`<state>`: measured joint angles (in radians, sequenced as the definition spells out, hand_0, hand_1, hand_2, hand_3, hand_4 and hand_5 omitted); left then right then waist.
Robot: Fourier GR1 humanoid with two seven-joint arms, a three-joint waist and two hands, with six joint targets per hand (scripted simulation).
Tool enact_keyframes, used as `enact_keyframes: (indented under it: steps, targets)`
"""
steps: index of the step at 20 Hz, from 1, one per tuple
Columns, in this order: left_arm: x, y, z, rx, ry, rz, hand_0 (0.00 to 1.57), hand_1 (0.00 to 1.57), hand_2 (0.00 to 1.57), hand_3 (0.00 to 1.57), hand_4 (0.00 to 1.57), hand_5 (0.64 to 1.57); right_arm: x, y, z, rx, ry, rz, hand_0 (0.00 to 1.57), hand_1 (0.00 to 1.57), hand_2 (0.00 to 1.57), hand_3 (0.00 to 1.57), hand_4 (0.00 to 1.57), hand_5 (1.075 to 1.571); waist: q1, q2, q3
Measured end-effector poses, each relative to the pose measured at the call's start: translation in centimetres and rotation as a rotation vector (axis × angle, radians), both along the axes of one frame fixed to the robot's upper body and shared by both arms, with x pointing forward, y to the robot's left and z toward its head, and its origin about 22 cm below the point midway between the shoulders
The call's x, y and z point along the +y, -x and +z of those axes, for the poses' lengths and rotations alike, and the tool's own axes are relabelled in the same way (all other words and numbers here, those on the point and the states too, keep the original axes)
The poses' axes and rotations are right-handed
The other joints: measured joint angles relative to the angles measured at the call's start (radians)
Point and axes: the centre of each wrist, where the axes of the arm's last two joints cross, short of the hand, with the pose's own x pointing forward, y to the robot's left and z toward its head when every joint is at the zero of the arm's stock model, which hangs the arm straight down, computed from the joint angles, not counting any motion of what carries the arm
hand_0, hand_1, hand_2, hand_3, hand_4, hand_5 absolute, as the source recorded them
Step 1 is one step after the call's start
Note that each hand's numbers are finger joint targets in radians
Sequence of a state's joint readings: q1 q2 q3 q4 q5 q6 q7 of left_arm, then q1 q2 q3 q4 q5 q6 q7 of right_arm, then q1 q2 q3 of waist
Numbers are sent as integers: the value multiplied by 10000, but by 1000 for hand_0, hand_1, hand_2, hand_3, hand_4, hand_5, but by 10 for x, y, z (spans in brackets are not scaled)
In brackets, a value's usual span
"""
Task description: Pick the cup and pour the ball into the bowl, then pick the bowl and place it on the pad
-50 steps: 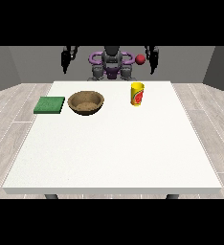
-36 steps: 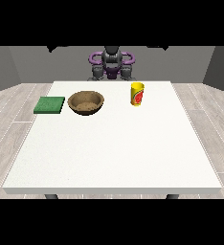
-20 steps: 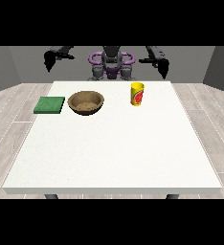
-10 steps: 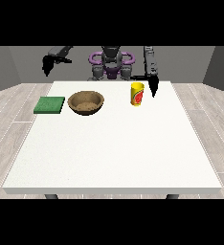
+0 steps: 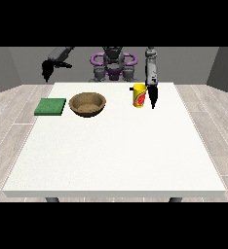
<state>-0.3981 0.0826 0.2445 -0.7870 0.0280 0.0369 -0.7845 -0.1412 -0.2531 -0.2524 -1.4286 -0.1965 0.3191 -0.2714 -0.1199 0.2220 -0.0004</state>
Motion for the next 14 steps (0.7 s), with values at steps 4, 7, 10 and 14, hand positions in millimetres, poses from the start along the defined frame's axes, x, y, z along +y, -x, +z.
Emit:
enact_keyframes:
  steps: [4, 7, 10, 14]
  targets:
    - [-4, -6, -8, -146, 9, 198, 0, 0, 0, 0, 0, 1527, 12, -3, 2, -177, 9, 203, 0, 0, 0, 0, 0, 1571, -200, 274, -4]
    - [-10, -7, -12, -419, -18, 235, 1018, 1018, 1101, 888, 1467, 776, 7, -5, 4, -343, 34, 161, 0, 0, 0, 0, 0, 1570, -226, 355, 71]
    - [-9, -3, -12, -824, -1379, 655, 1299, 1299, 1571, 1571, 1428, 1255, 3, -9, 11, -586, 103, 274, 0, 0, 0, 0, 0, 1570, -415, 501, 179]
    - [-8, 3, -14, -1126, -2581, 1333, 1324, 1324, 1571, 1571, 1482, 1252, -10, -10, 19, -707, 163, 246, 0, 0, 0, 0, 0, 1570, -611, 528, 231]
